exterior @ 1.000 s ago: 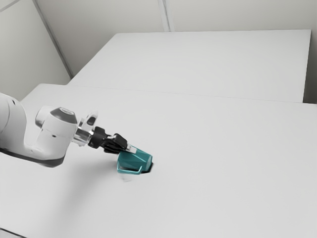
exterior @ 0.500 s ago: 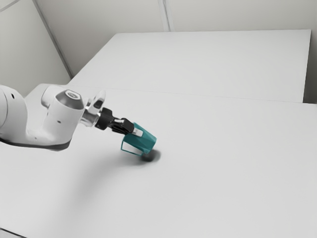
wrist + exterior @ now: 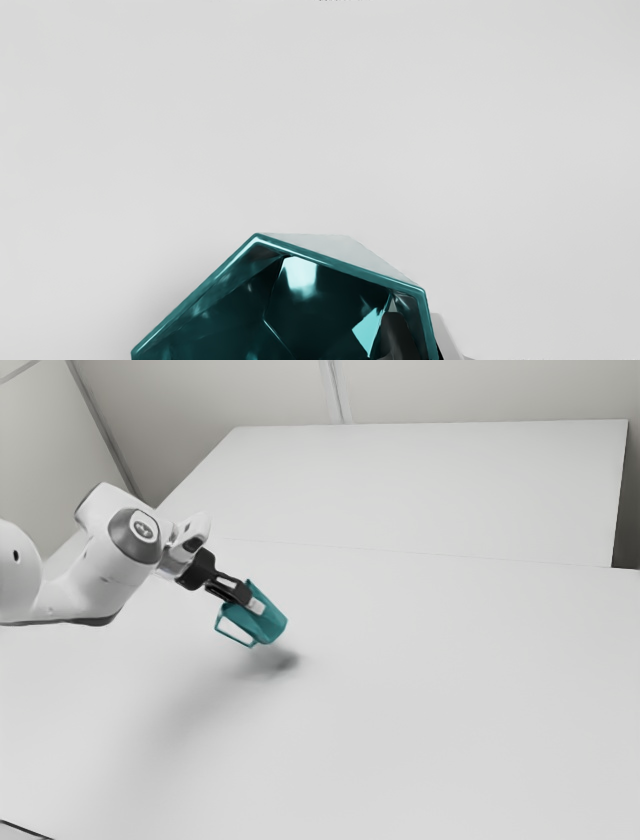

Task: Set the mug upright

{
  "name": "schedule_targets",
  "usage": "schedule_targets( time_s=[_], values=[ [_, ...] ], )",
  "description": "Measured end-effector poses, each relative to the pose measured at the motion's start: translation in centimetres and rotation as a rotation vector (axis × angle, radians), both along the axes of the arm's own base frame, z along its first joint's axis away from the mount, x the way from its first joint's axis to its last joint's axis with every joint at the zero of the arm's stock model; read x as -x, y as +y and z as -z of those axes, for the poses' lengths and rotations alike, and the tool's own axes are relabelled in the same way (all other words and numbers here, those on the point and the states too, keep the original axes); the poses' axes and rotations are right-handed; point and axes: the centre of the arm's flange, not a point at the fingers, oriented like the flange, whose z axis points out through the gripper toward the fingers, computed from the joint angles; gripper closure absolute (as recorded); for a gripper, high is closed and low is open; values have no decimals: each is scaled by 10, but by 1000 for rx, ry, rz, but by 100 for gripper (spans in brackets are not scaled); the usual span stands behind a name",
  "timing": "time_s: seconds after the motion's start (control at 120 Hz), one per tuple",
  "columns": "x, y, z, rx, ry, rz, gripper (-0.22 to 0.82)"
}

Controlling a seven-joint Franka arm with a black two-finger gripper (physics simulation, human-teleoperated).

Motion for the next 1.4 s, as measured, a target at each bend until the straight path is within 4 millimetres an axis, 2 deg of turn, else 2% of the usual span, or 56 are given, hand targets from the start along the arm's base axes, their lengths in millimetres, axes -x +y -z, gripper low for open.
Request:
schedule_targets(
  time_s=[0.192, 0.383, 0.917, 1.233, 1.4],
  values=[
    [-29, 7, -7, -141, 53, 51, 78],
    [-48, 2, 6, -240, 135, 77, 78],
    [-59, -14, 25, -333, 247, 17, 77],
    [-60, -19, 36, -322, 287, -32, 59],
    [-61, -19, 19, -317, 269, -57, 54]
  ],
)
